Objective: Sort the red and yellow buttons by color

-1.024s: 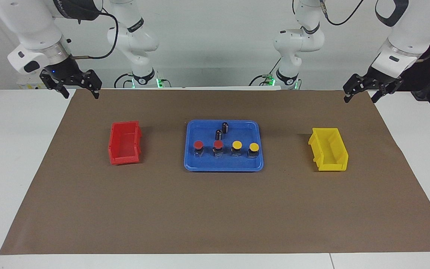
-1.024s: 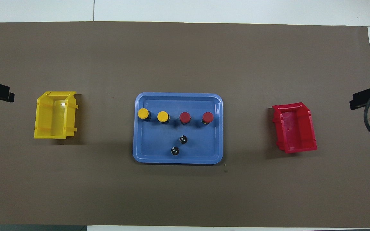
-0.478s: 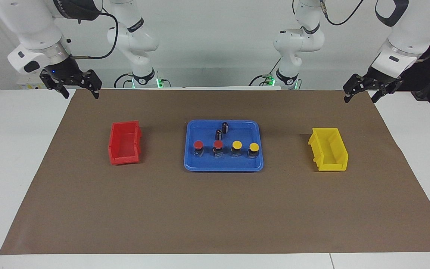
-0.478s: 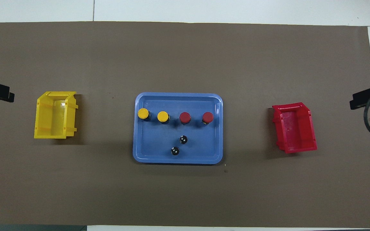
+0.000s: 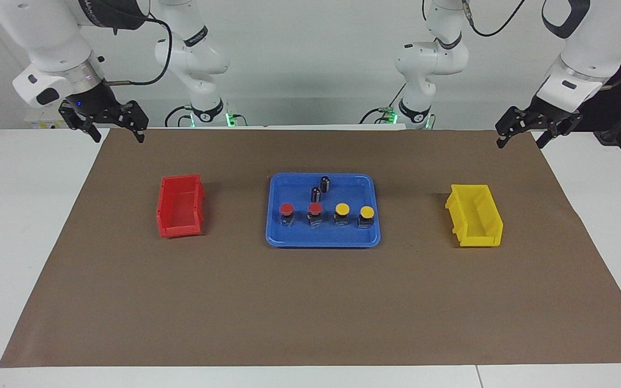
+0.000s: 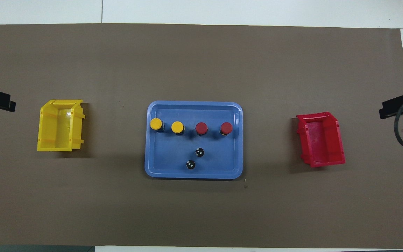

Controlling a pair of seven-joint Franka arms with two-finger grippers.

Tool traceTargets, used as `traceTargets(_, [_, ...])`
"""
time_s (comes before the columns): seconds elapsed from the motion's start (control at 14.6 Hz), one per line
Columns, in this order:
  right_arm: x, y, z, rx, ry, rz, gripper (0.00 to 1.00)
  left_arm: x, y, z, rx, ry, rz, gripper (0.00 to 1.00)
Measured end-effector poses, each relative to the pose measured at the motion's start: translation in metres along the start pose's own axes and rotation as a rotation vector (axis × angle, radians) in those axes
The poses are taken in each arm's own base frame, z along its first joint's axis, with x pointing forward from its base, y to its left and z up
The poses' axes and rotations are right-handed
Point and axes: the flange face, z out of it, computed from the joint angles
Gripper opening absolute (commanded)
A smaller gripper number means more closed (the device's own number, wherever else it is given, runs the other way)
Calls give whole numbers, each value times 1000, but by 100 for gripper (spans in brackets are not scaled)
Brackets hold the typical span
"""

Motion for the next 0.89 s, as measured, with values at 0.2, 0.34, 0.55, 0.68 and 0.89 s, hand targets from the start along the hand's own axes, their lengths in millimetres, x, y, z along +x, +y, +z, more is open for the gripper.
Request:
traceTargets(0.2, [7,-73,13,2,30,22,100,0,0,0,0,0,0,100])
traceTargets(0.34, [13,-137,30,11,58,20,100,0,0,0,0,0,0,100])
traceTargets(0.55, [30,-232,88,38,88,53,100,0,0,0,0,0,0,100])
traceTargets(0.68, [37,-278,141,62,109,95,100,0,0,0,0,0,0,100])
traceTargets(0.89, [24,-306,213,78,116,94,100,0,0,0,0,0,0,100])
